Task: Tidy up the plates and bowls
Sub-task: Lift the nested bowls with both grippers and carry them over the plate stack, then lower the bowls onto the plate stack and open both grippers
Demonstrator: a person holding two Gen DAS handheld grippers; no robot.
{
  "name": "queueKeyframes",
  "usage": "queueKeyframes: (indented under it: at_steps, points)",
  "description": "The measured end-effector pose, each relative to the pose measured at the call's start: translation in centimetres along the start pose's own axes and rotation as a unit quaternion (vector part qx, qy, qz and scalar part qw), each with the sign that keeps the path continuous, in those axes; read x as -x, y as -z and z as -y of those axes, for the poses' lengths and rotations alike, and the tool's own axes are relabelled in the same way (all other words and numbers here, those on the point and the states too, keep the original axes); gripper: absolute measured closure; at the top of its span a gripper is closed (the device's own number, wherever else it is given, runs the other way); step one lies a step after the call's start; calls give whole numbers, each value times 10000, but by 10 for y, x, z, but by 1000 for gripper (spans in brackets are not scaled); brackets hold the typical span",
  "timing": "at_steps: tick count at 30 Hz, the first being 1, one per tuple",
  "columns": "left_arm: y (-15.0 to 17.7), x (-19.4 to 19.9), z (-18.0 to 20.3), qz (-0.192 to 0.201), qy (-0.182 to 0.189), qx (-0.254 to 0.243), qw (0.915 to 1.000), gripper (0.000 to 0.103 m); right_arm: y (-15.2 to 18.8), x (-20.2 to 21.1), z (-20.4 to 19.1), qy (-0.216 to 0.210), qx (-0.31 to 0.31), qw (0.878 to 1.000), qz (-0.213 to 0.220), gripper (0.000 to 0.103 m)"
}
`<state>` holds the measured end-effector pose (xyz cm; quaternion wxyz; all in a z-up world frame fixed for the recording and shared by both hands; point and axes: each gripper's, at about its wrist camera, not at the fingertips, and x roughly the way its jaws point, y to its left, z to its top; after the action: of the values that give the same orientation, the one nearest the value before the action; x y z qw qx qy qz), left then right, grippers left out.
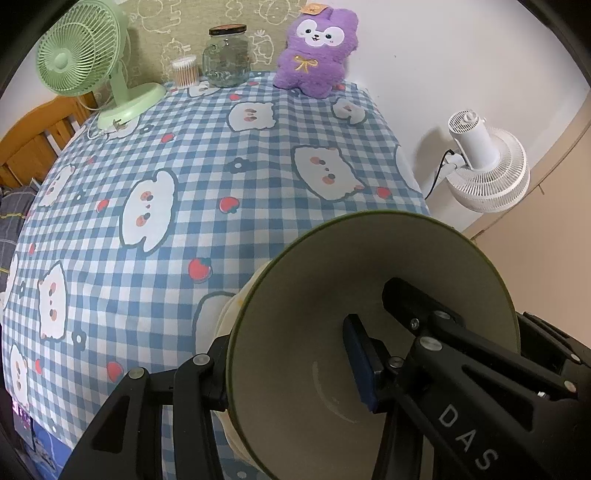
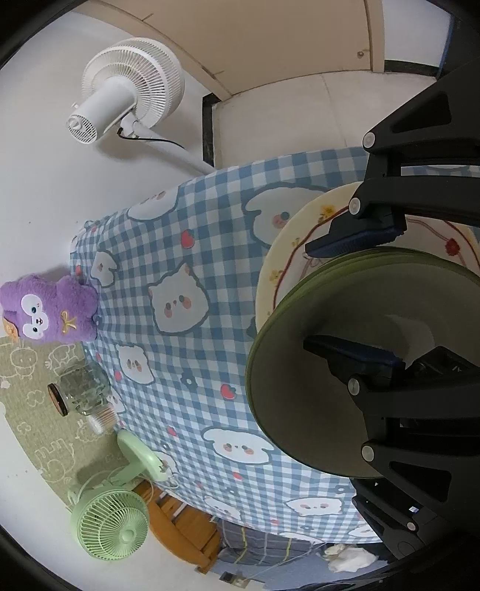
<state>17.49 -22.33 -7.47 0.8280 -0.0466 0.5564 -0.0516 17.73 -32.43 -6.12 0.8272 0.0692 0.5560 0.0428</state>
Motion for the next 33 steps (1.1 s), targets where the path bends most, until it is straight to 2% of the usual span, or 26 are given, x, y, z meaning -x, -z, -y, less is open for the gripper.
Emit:
queueKeyframes:
  at_steps: [5,11,13,14,16,18,22,27,33]
  points:
    - [-2,1,6,92,-60,-159,9998,54,-4,-6,6,-27,-69,10000,-34,54]
    - [0,2,9,98,13,-189,9998,41,-2,-5,7,-164,19,9999,-21,53]
    - [0,4,10,139,37,-181,9997,31,-2,-2,8,-194,88,9998,36,45]
    - [0,4,10,158,33,-173,9997,29,-3,1,7,-214,141,9996,105,41]
    - [0,8,11,247,26,-129,9996,23,-3,8,6,-202,221,9993,215,26]
    - [0,12,12,338,-32,-96,9994,20,-3,14,4,-139,284,9990,311,23]
    - [3,25,11,504,-150,-53,9986,17,-1,26,-1,-144,416,9980,454,23]
    - [6,41,9,700,-345,-75,9969,15,3,41,-7,113,496,9965,656,23]
    - [10,61,-4,1013,-294,-103,9944,15,10,63,-11,373,364,9936,1000,23]
